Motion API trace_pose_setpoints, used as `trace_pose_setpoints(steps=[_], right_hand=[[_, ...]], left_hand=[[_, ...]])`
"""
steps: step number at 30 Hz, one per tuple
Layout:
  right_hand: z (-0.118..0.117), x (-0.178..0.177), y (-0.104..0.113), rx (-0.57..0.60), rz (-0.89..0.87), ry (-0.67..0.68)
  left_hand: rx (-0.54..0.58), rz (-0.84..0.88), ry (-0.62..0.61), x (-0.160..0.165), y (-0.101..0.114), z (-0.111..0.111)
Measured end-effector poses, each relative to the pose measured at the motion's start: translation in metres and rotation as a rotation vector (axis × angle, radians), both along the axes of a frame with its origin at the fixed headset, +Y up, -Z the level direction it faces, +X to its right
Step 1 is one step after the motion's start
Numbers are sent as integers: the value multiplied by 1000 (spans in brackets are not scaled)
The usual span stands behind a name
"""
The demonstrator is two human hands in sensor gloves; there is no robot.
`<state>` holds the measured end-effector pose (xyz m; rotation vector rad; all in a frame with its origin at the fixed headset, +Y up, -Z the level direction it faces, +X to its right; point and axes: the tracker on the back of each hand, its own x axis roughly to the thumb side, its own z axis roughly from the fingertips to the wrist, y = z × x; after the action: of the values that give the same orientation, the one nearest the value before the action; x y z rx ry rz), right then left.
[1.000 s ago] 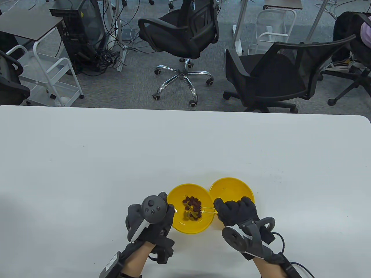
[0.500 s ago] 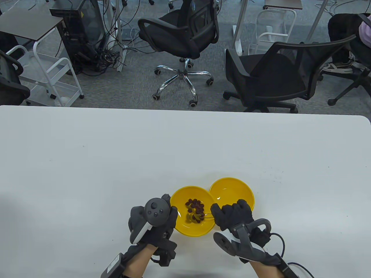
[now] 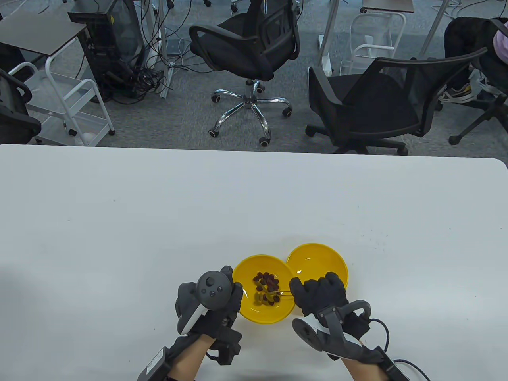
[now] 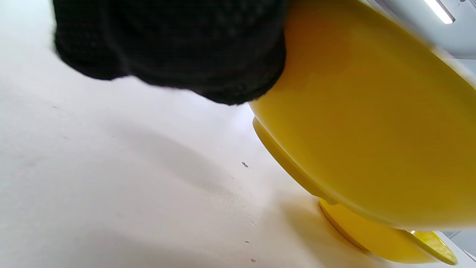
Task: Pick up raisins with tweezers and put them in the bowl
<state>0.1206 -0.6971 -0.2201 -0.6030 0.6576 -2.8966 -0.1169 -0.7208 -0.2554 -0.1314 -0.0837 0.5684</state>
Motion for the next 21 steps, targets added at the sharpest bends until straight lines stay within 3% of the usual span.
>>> trace_pose_setpoints(steps=[10,21], right_hand=[[-13,40,17,13,-185,-197],[-46,58,-19,-156,54,-403]], left_hand=[[-4,-23,66,-15,-5,-7],[-17,-21,77,-19,-7,-9]])
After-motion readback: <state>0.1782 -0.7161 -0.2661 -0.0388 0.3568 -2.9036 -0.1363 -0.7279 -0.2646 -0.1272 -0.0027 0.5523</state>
